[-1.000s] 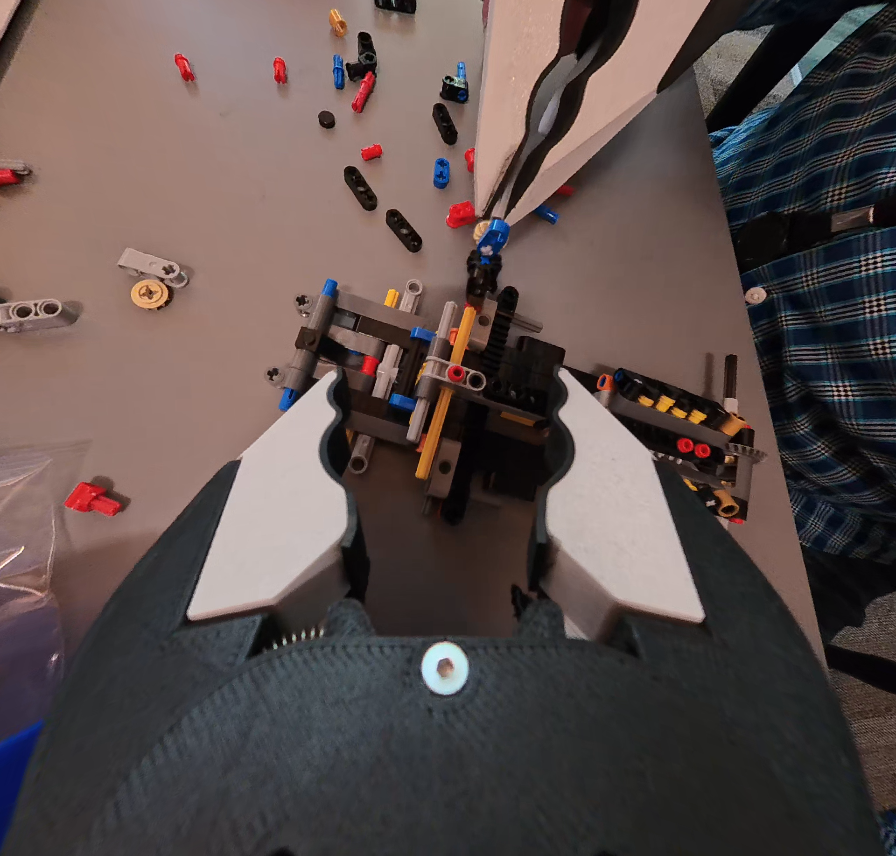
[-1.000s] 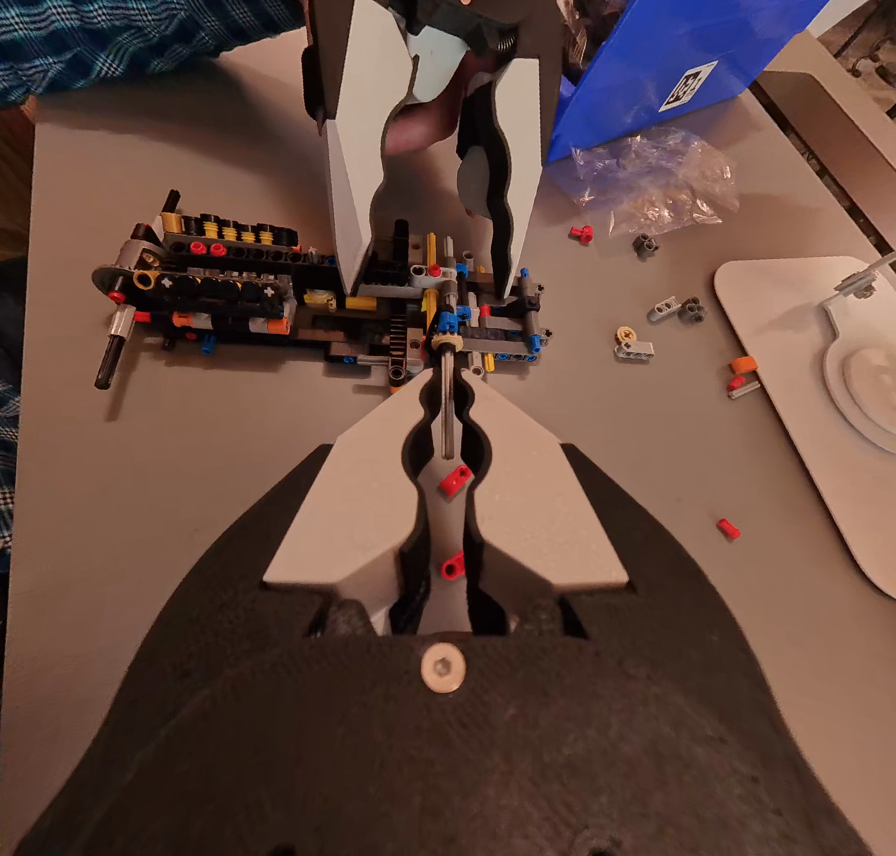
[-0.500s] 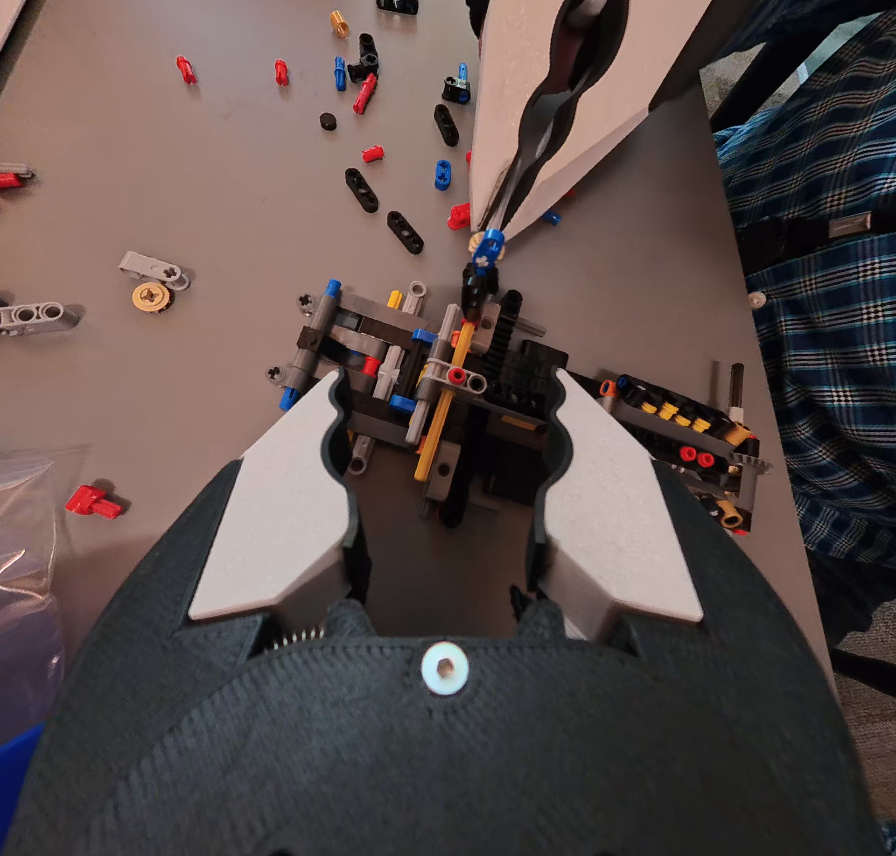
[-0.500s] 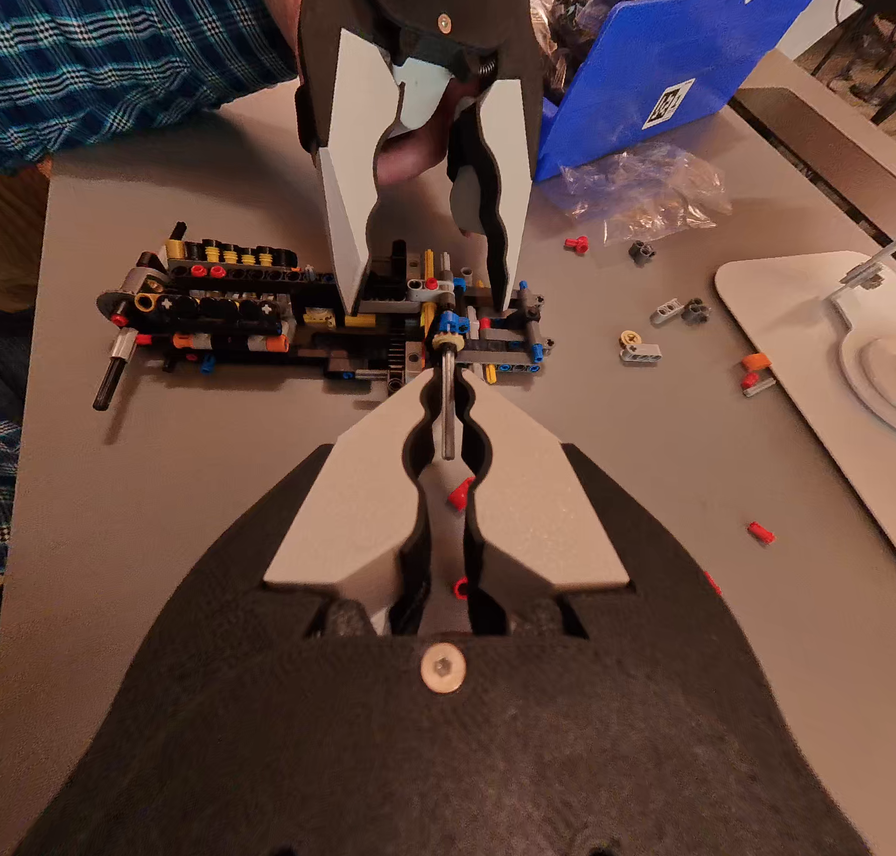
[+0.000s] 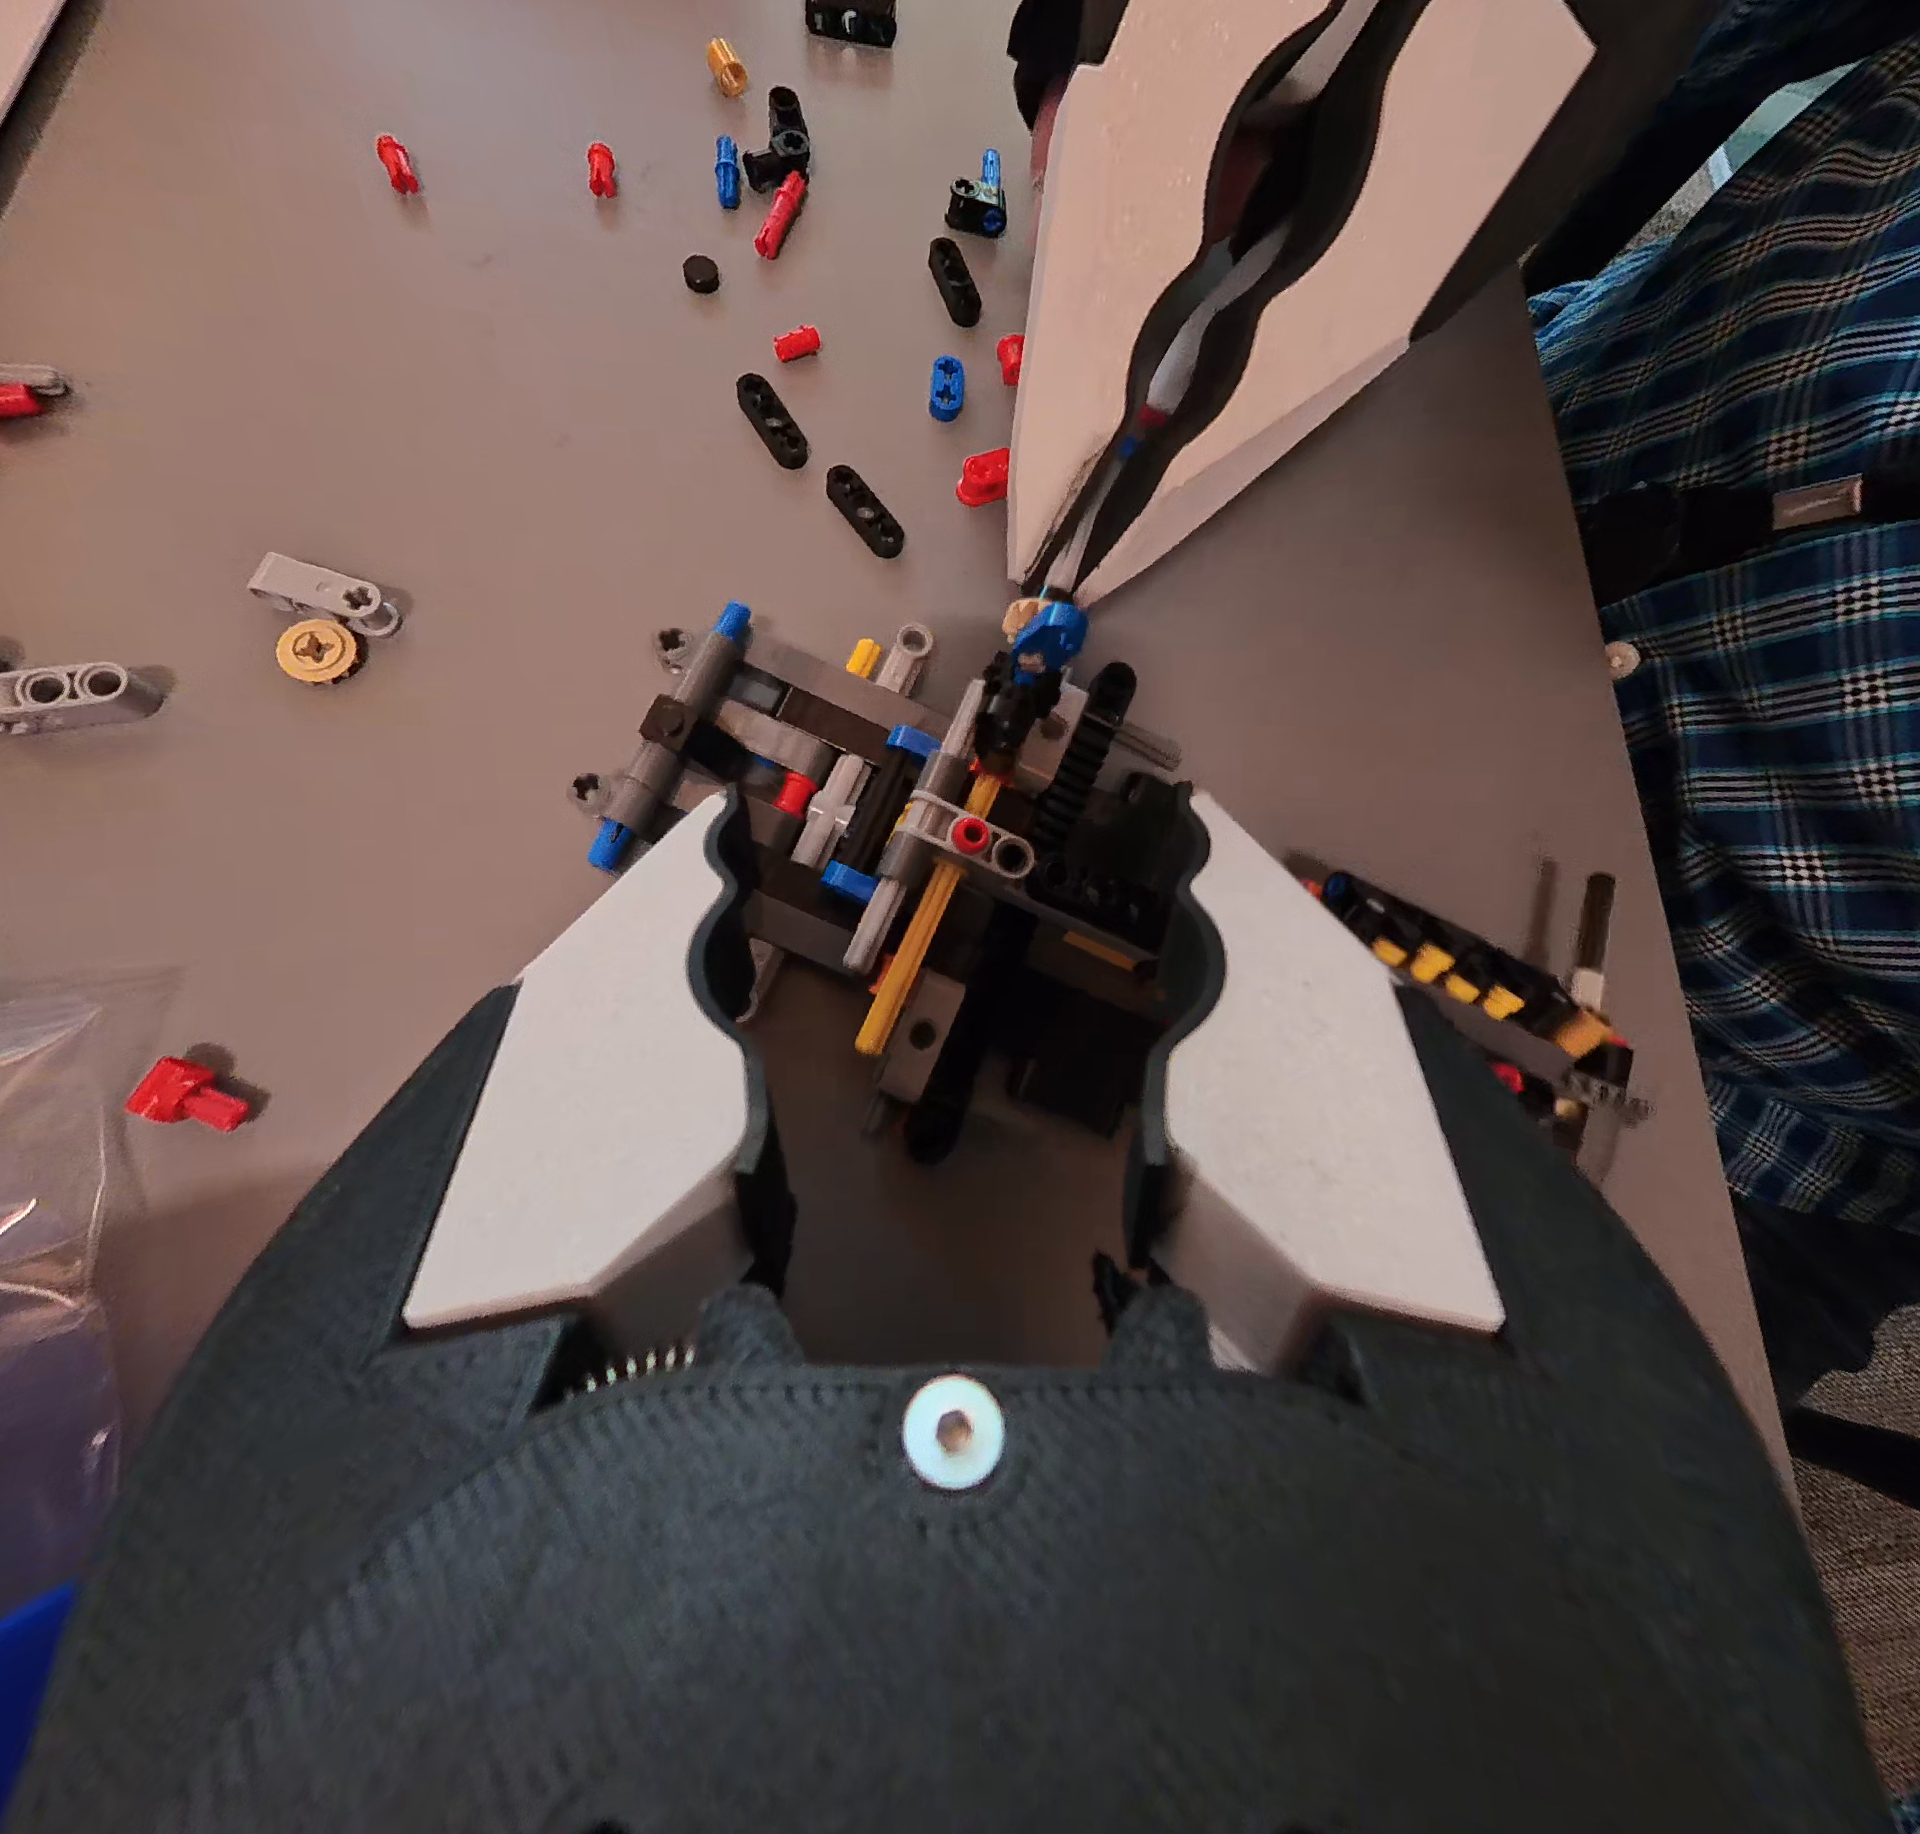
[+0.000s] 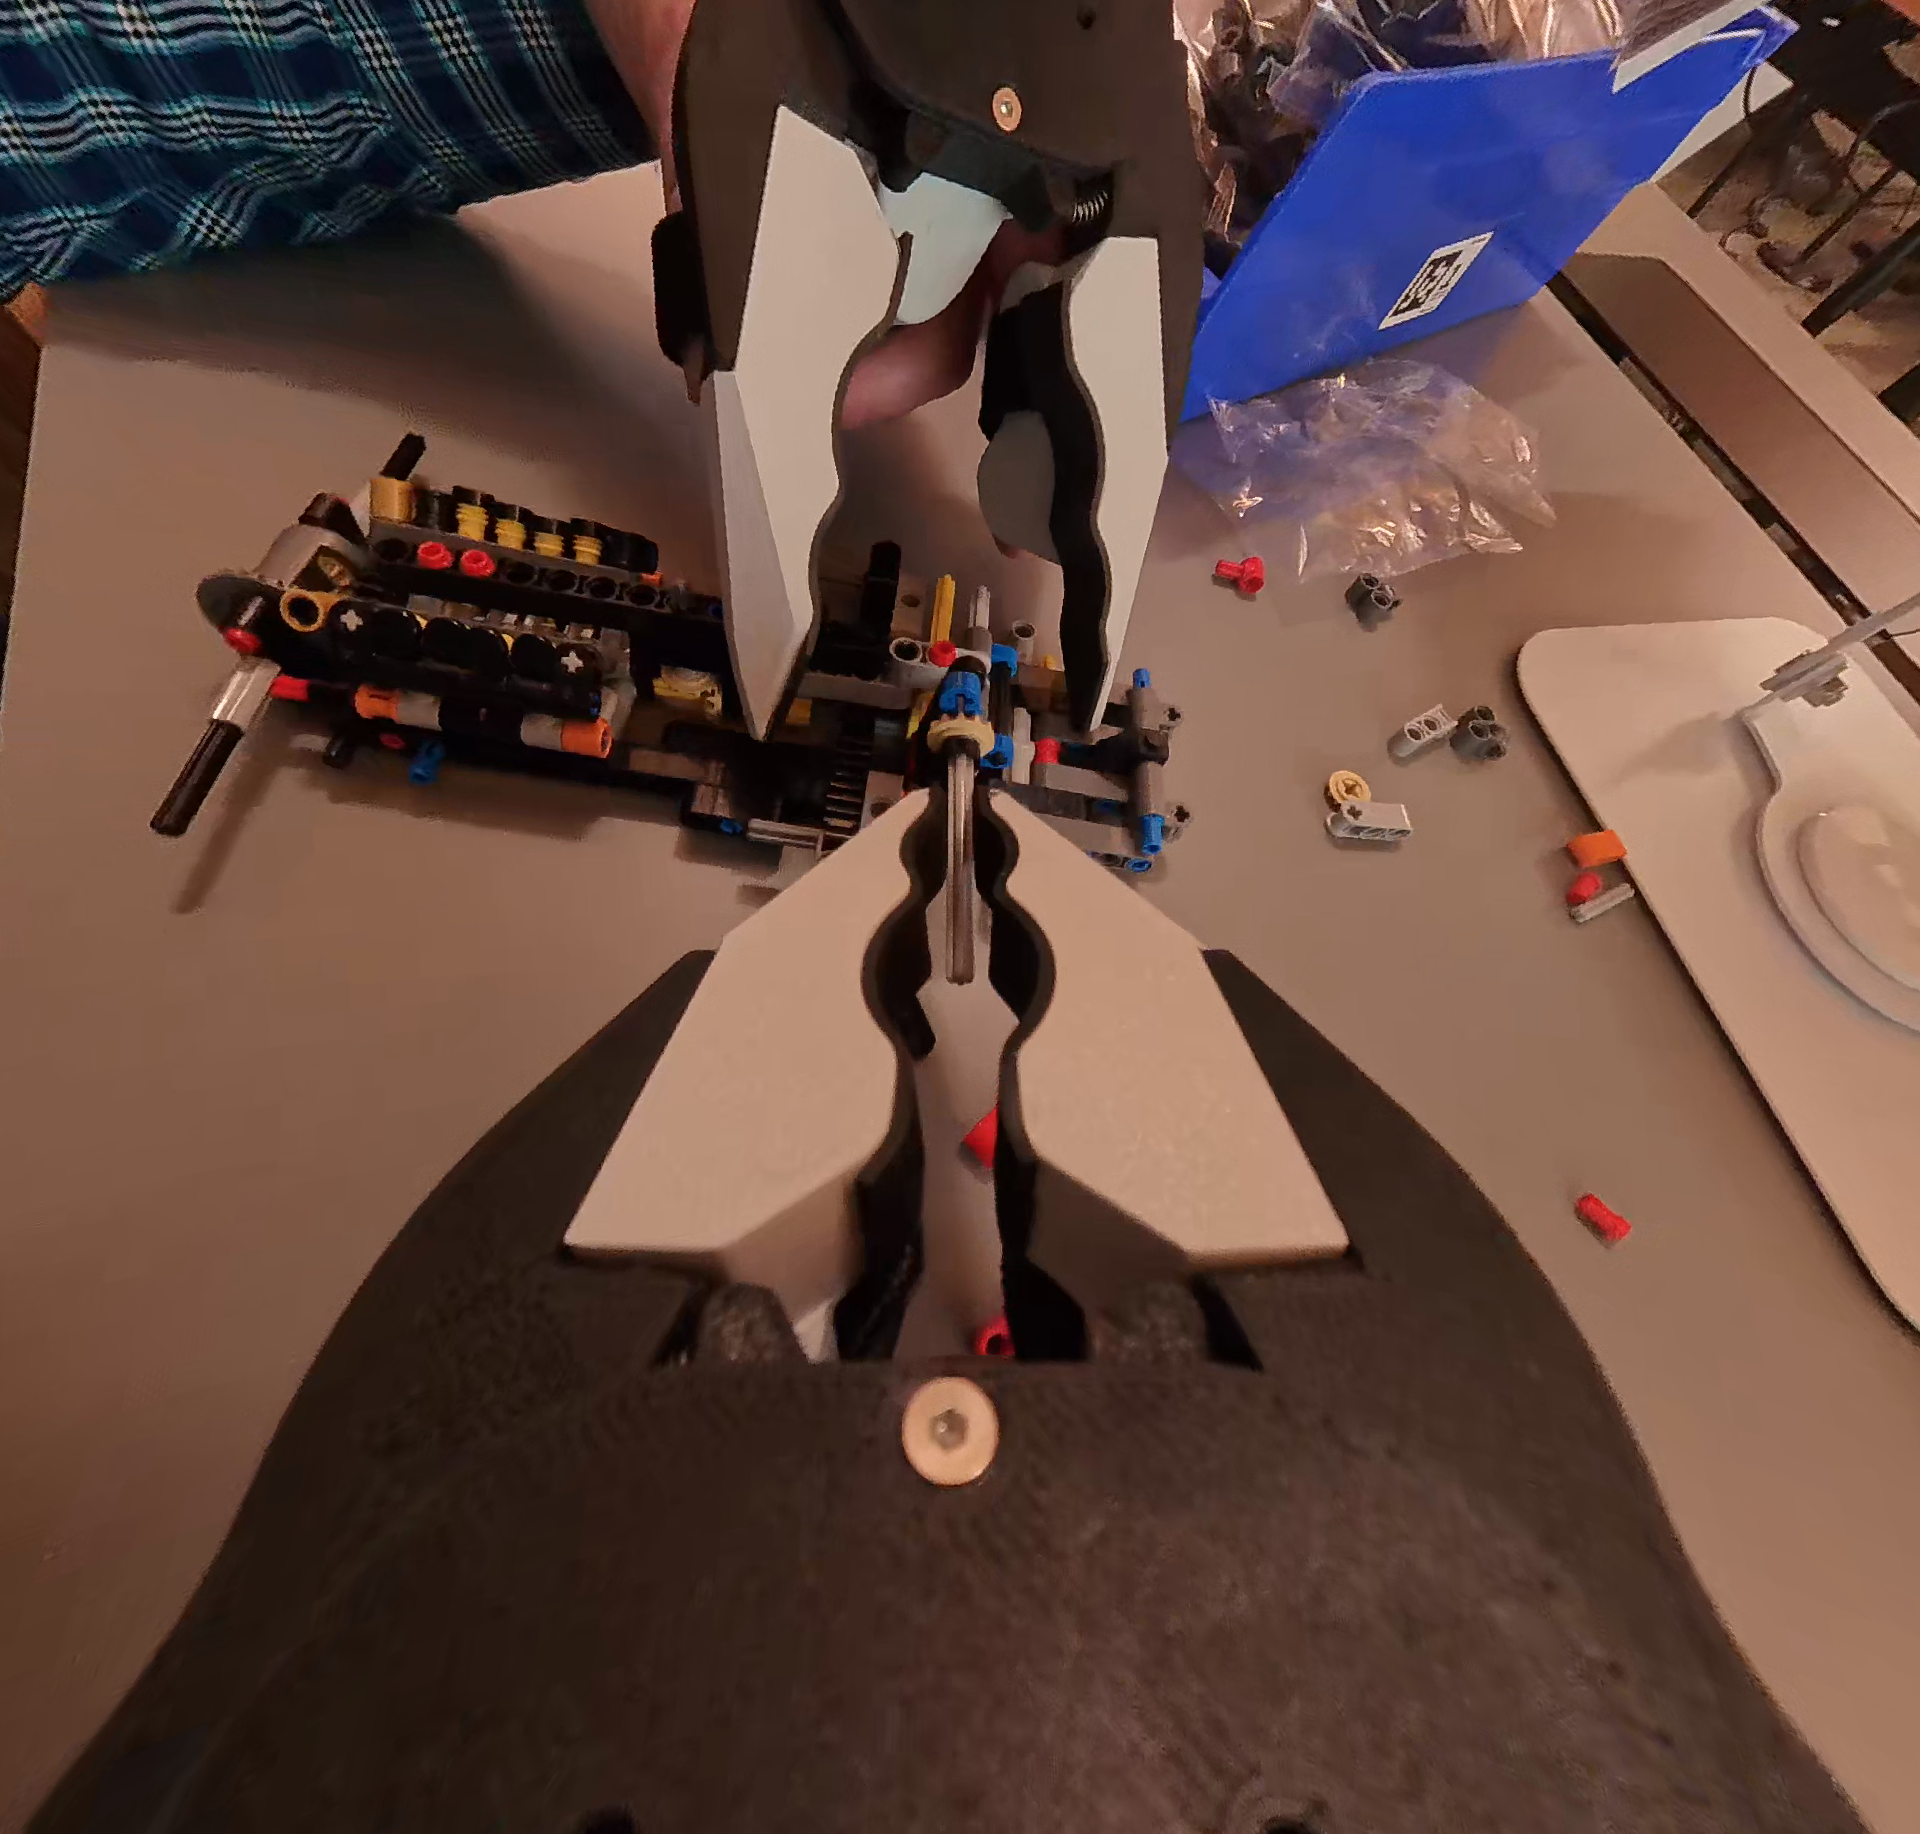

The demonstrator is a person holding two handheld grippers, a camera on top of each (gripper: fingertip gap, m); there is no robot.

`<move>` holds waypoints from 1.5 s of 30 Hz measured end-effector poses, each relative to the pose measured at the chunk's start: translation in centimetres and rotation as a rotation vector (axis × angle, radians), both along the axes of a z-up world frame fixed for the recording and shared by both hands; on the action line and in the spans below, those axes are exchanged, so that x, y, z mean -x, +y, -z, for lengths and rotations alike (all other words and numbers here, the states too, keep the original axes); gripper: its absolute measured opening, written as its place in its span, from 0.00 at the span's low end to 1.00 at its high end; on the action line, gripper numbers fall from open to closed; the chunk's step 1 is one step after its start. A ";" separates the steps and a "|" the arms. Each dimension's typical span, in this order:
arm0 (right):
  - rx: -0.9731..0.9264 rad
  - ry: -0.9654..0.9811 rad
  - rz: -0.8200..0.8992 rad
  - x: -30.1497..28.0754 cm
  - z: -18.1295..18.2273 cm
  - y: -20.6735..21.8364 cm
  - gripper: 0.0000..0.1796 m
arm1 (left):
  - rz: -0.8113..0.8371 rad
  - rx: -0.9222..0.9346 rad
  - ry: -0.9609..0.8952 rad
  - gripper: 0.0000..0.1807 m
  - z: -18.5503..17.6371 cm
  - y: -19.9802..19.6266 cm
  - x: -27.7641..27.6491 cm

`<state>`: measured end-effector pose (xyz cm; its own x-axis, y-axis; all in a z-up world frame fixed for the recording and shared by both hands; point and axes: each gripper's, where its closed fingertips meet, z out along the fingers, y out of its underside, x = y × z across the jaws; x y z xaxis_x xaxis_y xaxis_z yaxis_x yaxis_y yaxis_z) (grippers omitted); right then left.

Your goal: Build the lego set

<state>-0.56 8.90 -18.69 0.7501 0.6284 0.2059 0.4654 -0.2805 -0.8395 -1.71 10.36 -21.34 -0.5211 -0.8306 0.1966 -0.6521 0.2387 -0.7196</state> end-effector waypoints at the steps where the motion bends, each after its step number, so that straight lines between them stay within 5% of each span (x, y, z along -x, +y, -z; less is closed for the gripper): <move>1: 0.003 -0.002 0.001 0.1 0.0 0.1 0.00 | 0.000 0.002 0.000 0.43 0.0 0.0 0.0; 11: 0.038 0.018 0.033 0.9 0.1 0.1 0.01 | -0.010 -0.009 0.018 0.47 0.0 0.2 0.4; 17: 0.059 0.032 0.051 1.0 0.3 0.2 0.01 | -0.062 -0.171 0.080 0.47 -0.4 2.6 2.8; 45: 0.016 -0.007 0.029 2.7 0.4 0.9 0.01 | -0.038 -0.121 0.164 0.41 0.5 1.6 3.6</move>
<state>-3.30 9.82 -19.05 0.7669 0.6094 0.2012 0.4627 -0.3078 -0.8314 -5.31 11.96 -21.87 -0.4578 -0.8719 0.1735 -0.7684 0.2899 -0.5706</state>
